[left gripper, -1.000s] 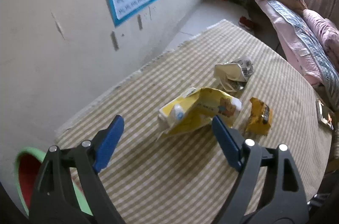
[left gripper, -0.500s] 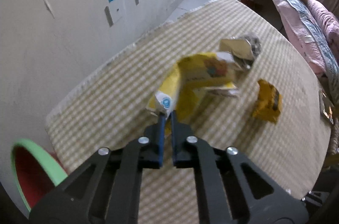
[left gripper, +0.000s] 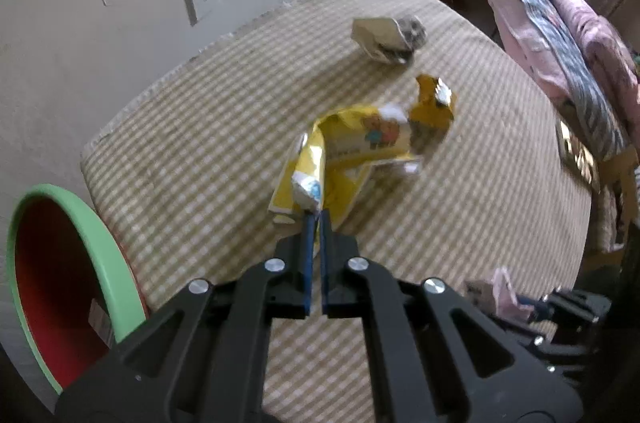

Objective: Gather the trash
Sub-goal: 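Grasp the yellow juice carton with the left gripper while the right holds the pink carton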

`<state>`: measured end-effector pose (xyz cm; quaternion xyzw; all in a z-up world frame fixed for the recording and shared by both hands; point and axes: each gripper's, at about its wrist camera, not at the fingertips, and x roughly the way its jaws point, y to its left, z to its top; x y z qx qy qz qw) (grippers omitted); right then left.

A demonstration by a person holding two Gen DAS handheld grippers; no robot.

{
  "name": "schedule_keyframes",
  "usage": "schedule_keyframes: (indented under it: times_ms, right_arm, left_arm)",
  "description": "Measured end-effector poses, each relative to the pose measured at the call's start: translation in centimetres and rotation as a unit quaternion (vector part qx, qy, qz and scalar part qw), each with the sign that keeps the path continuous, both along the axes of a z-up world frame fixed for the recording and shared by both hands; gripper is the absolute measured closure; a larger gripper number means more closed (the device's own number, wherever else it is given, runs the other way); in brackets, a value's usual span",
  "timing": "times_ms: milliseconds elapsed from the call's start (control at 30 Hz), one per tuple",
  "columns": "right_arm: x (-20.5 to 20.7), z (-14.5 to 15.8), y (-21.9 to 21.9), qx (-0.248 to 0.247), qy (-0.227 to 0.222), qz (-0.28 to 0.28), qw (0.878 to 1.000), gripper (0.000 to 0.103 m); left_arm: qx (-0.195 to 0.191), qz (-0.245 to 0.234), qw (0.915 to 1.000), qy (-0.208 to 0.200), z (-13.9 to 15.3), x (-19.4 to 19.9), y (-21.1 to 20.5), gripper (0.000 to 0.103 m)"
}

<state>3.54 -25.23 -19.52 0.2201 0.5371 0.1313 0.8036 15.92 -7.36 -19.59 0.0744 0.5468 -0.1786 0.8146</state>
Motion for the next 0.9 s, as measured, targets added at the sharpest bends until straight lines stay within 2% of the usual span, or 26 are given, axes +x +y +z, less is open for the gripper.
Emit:
schedule_keyframes:
  times_ms: [200, 267, 333, 400, 533, 700, 900]
  right_arm:
    - [-0.2, 0.4, 0.0, -0.004, -0.006, -0.001, 1.0, 0.073]
    - [-0.2, 0.4, 0.0, -0.004, -0.006, -0.001, 1.0, 0.073]
    - [-0.2, 0.4, 0.0, -0.004, -0.006, -0.001, 1.0, 0.073]
    - [-0.2, 0.4, 0.0, -0.002, -0.006, 0.0, 1.0, 0.073]
    - [-0.2, 0.3, 0.0, 0.001, -0.004, 0.001, 1.0, 0.072]
    - [-0.2, 0.3, -0.1, 0.005, -0.004, 0.0, 1.0, 0.072]
    - [0.1, 0.0, 0.2, 0.012, 0.005, 0.004, 1.0, 0.072]
  left_arm:
    - [0.008, -0.008, 0.9999, -0.01, 0.2, -1.7, 0.2, 0.093]
    - [0.011, -0.014, 0.9996, -0.022, 0.8, -2.0, 0.1, 0.086]
    - [0.012, -0.019, 0.999, -0.038, 1.6, -2.2, 0.1, 0.069]
    - [0.01, -0.03, 0.9983, -0.049, 2.3, -2.1, -0.3, 0.063]
    - [0.013, -0.034, 0.9977, -0.057, 2.8, -0.6, -1.2, 0.063]
    - [0.012, -0.016, 0.9997, -0.013, 0.7, 2.5, -1.9, 0.063]
    - [0.017, -0.012, 0.9998, 0.0, -1.1, 2.9, -2.5, 0.061]
